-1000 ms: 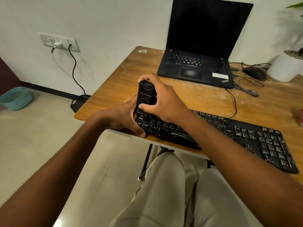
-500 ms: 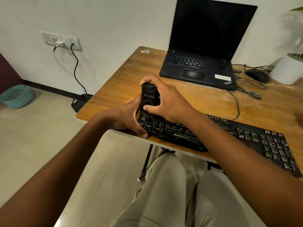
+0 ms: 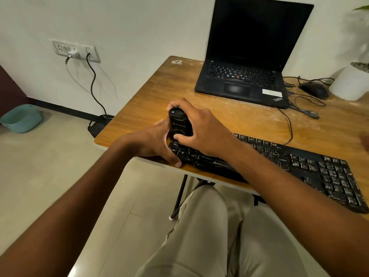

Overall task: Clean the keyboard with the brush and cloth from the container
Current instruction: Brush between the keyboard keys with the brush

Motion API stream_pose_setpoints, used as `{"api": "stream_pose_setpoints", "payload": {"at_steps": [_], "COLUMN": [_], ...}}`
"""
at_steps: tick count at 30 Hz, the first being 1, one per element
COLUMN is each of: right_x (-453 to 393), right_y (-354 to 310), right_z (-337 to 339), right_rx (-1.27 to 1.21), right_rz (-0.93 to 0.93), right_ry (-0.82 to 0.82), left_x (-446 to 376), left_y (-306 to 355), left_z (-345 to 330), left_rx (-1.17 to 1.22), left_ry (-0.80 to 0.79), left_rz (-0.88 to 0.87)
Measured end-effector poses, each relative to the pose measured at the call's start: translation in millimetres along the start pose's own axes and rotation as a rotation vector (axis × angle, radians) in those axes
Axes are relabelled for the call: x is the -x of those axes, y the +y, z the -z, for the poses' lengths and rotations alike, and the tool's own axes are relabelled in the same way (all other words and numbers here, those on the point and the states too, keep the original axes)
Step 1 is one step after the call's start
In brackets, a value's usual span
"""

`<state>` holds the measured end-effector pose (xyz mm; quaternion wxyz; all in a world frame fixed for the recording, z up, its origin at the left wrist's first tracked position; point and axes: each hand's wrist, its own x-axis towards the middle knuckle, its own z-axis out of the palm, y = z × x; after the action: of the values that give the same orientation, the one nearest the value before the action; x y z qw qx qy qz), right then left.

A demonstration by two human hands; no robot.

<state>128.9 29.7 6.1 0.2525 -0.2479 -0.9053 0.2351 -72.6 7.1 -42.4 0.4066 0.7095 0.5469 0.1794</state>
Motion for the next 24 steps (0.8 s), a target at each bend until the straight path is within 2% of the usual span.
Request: {"api": "stream_pose_setpoints", "payload": {"at_steps": [6,10,13,20,24], "right_x": [4.4,-0.5,3.3,33.1,19.9], "right_y": [1.0,-5.3,-4.5,5.9,0.6], "right_z": [36.7,16.7,2.3,64.6,60.4], "right_rx": [0.259,0.091,0.032,0.144,-0.009], "right_rz": [-0.021,0.046,0.049,-0.255,-0.234], "right_ry": [-0.136,0.002,-0.020,-0.211,-0.035], "left_x": [-1.6,-0.7,0.2,-0.2,-2.1], "left_y": [-3.0,-0.5,0.0,-4.9,-6.4], "left_z": [0.8,-0.4,0.1,0.2,-0.6], "left_rx": [0.067,0.004,-0.018,0.040,0.039], "left_ry": [0.003,0.002,-0.004,-0.012,-0.007], "left_rz": [-0.015,-0.013,0.002,0.065,0.072]}}
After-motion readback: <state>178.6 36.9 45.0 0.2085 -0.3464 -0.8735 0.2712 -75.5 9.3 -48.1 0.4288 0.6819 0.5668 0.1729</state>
